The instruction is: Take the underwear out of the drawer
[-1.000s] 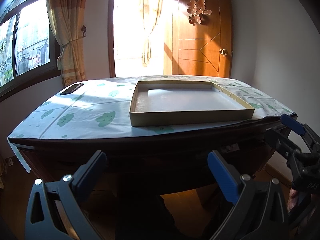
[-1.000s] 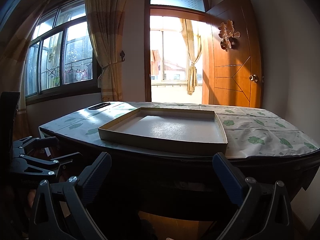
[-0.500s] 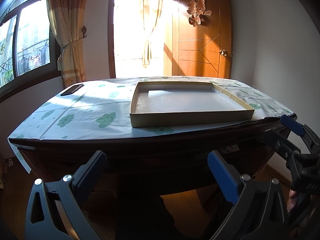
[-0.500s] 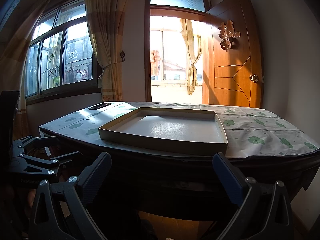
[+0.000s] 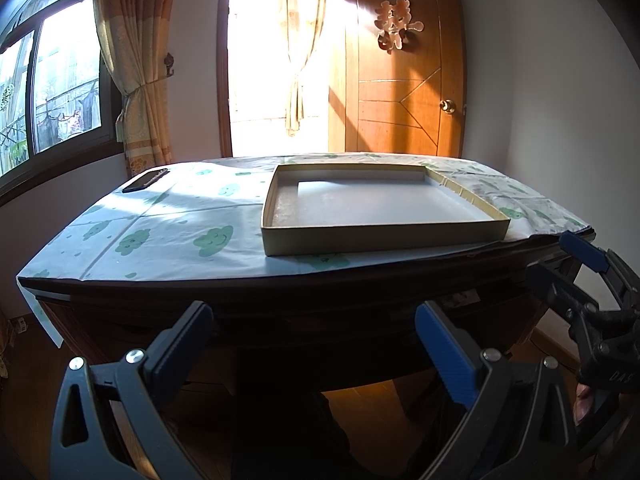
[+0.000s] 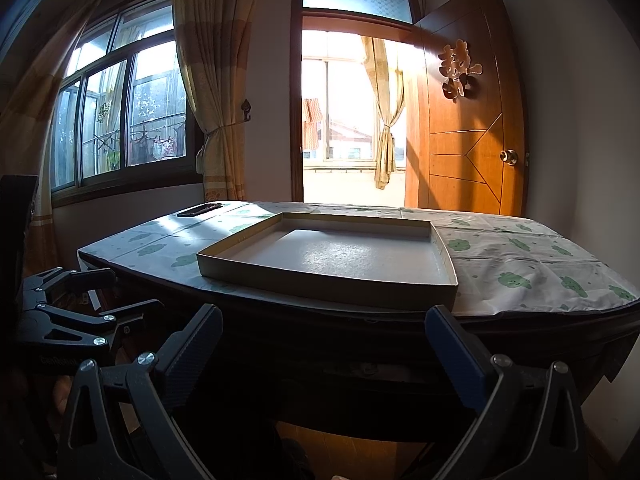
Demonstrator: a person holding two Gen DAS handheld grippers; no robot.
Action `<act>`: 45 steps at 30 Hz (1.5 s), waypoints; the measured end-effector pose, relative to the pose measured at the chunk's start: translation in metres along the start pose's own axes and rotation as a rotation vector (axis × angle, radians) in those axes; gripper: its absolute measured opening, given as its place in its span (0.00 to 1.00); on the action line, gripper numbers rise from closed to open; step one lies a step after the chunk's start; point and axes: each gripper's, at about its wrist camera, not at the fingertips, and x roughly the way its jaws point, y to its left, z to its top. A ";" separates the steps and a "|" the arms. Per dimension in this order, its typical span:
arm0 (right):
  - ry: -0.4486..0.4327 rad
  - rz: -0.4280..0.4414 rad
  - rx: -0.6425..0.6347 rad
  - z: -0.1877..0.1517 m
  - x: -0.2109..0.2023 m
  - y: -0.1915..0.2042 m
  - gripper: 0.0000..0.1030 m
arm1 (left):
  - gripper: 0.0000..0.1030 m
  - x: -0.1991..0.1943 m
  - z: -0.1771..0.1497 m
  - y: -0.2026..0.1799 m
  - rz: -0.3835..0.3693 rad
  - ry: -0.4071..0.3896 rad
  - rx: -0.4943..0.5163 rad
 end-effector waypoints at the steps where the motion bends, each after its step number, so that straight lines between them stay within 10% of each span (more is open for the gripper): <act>1: 0.000 0.000 0.002 0.000 0.000 0.000 1.00 | 1.00 0.000 0.000 0.000 0.001 -0.001 -0.001; 45: -0.297 -0.002 -0.191 -0.053 0.081 -0.033 1.00 | 1.00 0.011 -0.012 0.007 0.016 0.036 -0.013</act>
